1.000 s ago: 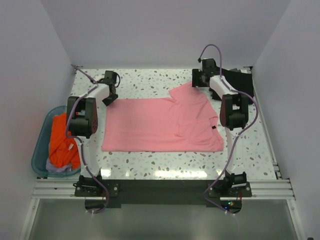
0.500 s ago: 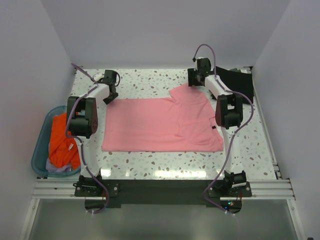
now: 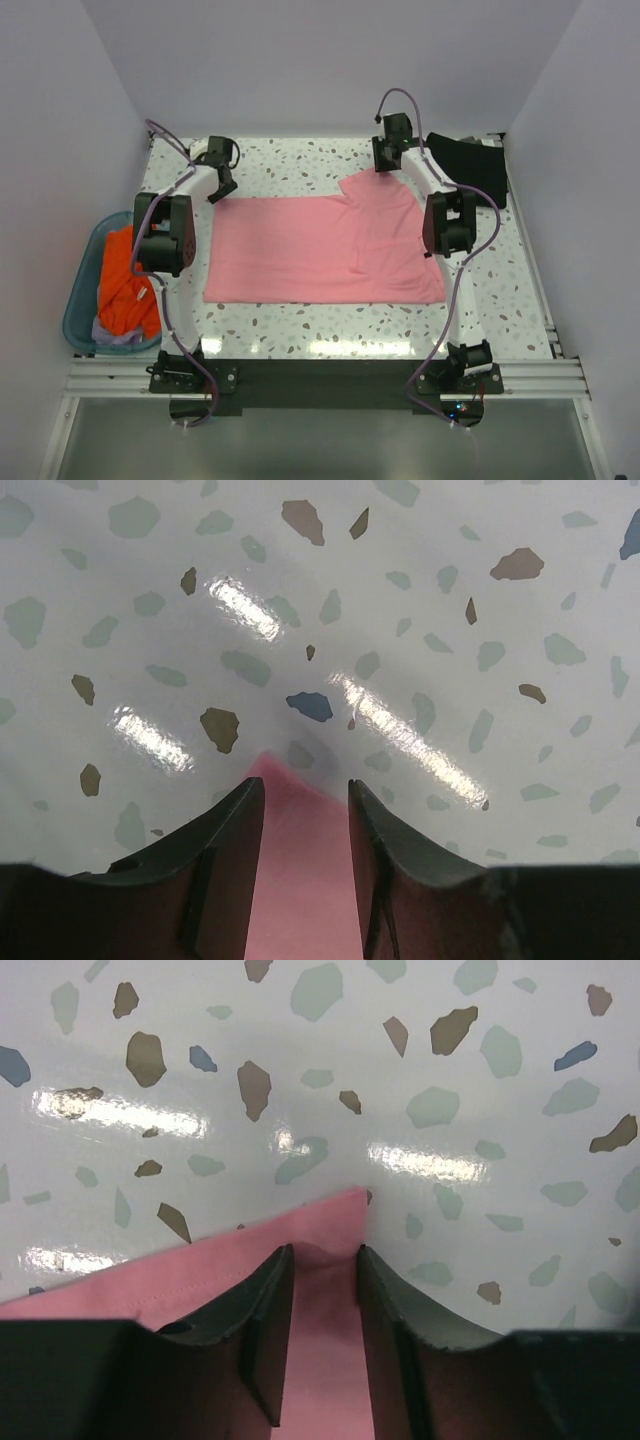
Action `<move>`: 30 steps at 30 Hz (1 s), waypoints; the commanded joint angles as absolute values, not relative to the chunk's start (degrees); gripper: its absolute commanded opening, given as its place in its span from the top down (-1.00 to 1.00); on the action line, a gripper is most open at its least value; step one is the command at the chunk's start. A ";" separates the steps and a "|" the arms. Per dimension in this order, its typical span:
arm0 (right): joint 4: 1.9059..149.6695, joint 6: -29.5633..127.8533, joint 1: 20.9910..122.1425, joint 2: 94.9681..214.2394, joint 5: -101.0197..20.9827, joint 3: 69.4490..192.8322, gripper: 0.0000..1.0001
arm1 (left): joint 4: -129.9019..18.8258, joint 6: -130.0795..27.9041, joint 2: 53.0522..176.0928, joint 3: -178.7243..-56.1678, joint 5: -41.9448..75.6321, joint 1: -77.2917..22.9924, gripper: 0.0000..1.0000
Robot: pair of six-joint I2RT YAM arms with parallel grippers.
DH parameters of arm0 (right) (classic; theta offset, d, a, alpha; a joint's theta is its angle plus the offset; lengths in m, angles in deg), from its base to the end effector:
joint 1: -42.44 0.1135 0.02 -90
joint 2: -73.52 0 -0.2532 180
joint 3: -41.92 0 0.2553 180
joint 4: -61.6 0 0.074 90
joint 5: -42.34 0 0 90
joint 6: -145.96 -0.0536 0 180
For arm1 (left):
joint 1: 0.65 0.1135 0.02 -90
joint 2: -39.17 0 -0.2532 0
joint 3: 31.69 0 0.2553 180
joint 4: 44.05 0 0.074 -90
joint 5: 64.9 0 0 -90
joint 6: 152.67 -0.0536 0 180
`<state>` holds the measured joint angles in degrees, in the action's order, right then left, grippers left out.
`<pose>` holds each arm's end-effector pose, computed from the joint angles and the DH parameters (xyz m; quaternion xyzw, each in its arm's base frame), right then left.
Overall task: Fold and stack the t-shirts
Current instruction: Fold the tshirt
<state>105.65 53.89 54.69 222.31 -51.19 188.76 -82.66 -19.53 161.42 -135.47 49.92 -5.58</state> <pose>0.5678 0.1199 0.1443 -0.0707 0.9241 0.0183 0.3751 0.4641 -0.0175 0.1438 -0.3641 0.8651 0.0755 0.3367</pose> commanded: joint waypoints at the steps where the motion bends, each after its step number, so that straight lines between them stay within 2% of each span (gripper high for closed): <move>1: 109.11 54.64 54.48 223.11 -52.32 191.91 0.33 | -80.32 -22.94 160.72 -138.18 49.80 -5.57 0.11; 2: 109.55 54.64 54.39 223.20 -52.67 191.91 0.39 | -80.32 -23.29 160.81 -138.53 49.63 -5.57 0.09; 3: 109.38 54.64 54.48 222.85 -53.02 191.74 0.54 | -80.40 -23.81 160.98 -138.70 49.54 -5.57 0.08; 6: 108.15 54.20 54.48 222.15 -53.99 189.98 0.73 | -80.14 -24.78 161.25 -138.88 48.66 -5.57 0.05; 9: 106.31 53.06 54.48 220.74 -53.99 188.05 0.82 | -79.88 -25.49 161.60 -139.14 47.78 -5.57 0.05; 30: 103.05 51.57 54.48 218.72 -52.76 185.59 0.87 | -89.19 -18.37 165.73 -141.69 51.47 -5.66 0.10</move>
